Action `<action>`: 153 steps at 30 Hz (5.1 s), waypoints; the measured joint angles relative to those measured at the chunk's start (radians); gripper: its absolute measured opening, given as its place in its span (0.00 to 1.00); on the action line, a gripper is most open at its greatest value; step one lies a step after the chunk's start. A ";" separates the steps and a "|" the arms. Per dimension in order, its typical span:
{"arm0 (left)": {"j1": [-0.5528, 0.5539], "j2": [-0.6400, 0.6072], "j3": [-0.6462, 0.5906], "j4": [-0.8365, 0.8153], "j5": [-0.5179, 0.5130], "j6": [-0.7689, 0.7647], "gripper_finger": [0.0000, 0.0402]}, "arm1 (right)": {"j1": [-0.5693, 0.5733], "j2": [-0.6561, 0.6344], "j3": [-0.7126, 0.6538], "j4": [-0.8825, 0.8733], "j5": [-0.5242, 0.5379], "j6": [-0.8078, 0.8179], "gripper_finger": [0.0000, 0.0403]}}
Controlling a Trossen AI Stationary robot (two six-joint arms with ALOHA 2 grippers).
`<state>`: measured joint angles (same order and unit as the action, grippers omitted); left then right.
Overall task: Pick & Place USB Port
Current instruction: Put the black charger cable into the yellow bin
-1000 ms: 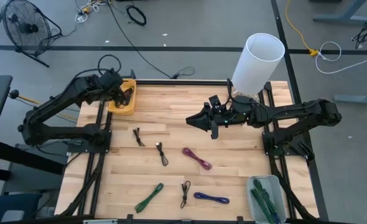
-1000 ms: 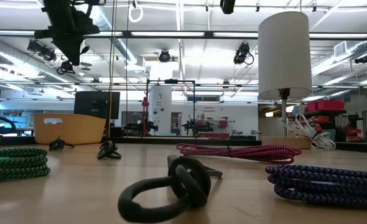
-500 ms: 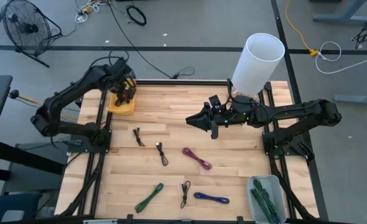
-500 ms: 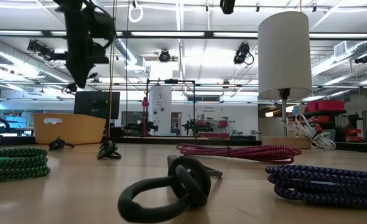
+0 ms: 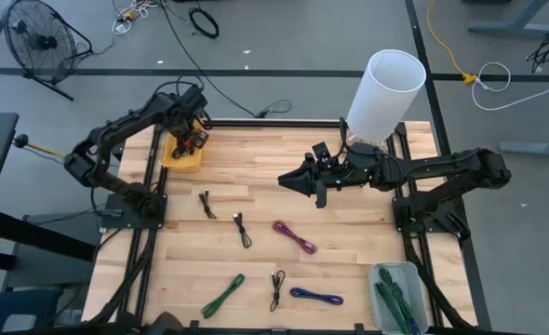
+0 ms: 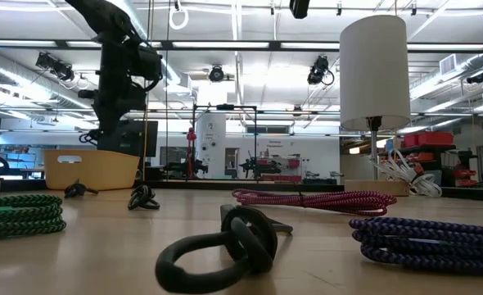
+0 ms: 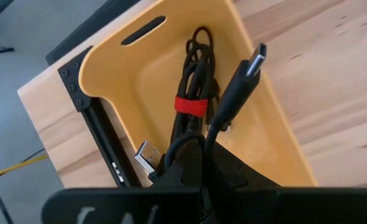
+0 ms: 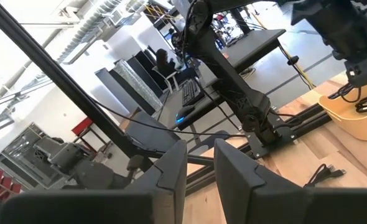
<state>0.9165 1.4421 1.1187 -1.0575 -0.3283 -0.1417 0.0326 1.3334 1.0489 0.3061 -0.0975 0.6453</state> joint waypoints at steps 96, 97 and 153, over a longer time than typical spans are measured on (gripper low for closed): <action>-0.816 -0.131 -0.507 0.337 0.284 -1.361 0.44 | 0.008 0.000 0.000 -0.016 -0.102 -0.052 0.20; -0.813 -0.128 -0.507 0.340 0.287 -1.360 0.44 | 0.008 0.000 0.000 -0.016 -0.097 -0.052 0.20; -0.040 -0.128 0.149 -0.187 0.038 -0.290 0.04 | 0.008 0.000 0.000 -0.009 -0.041 -0.032 0.20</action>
<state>0.8765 1.3140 1.2678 -1.2444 -0.2902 -0.4313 0.0410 1.3334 1.0489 0.2974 -0.1387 0.6132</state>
